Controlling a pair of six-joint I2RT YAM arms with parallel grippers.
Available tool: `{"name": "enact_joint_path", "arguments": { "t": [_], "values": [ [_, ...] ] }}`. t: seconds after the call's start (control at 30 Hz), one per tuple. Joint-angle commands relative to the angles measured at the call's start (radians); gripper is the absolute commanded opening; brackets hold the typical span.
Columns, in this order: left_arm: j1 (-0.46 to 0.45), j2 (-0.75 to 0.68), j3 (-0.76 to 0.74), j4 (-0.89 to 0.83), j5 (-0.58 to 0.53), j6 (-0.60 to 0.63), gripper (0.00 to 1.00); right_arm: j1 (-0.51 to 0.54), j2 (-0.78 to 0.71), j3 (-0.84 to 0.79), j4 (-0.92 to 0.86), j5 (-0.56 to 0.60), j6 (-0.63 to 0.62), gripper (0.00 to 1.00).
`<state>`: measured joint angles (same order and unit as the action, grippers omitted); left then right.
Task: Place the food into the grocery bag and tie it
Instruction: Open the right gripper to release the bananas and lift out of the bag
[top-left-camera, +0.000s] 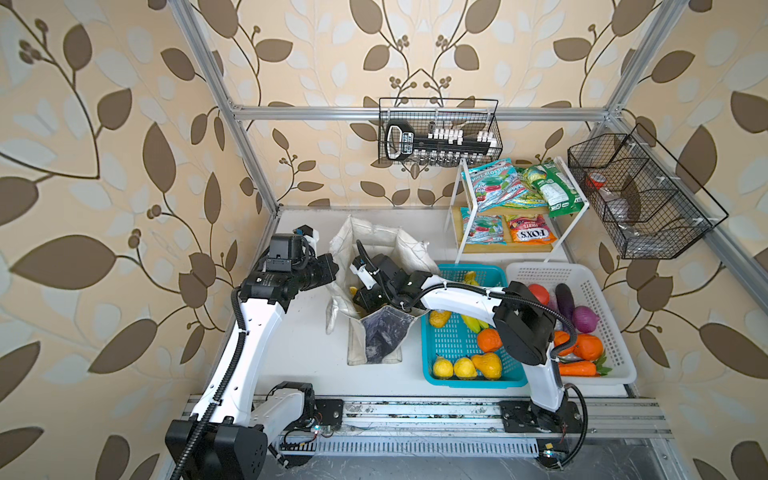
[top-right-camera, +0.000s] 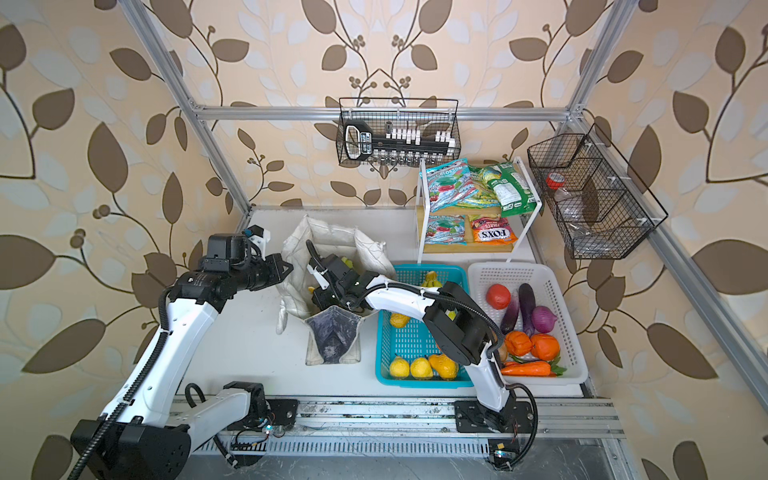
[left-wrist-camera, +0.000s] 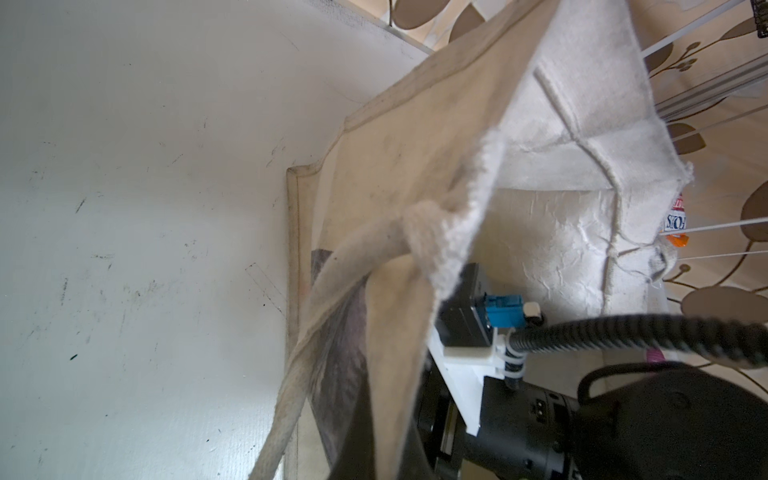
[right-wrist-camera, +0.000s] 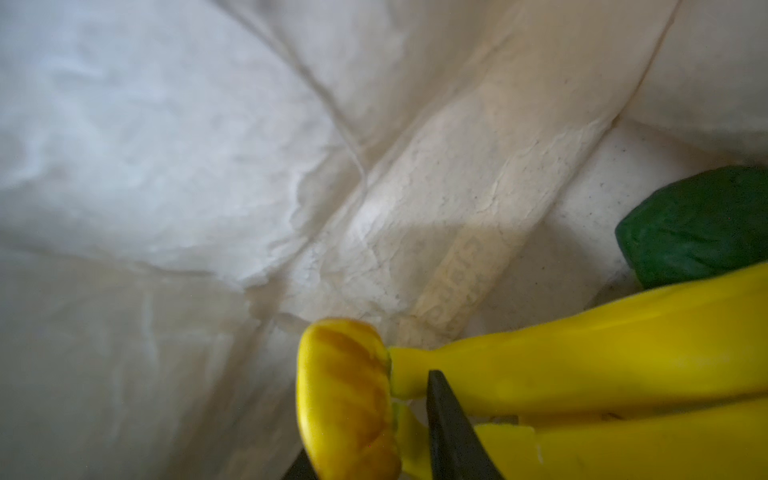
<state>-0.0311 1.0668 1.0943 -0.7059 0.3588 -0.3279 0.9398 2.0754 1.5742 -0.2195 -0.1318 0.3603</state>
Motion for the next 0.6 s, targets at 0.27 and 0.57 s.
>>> {"name": "enact_joint_path", "arguments": {
  "t": [0.27,0.57],
  "values": [
    [0.009,-0.014,0.002,0.033,-0.007,0.011,0.00,-0.003,-0.089,0.058,-0.081,0.014,-0.021,0.81],
    [0.009,-0.005,0.005,0.022,-0.035,0.002,0.00,-0.002,-0.370,0.031,-0.190,0.239,-0.090,1.00]
  ]
}}
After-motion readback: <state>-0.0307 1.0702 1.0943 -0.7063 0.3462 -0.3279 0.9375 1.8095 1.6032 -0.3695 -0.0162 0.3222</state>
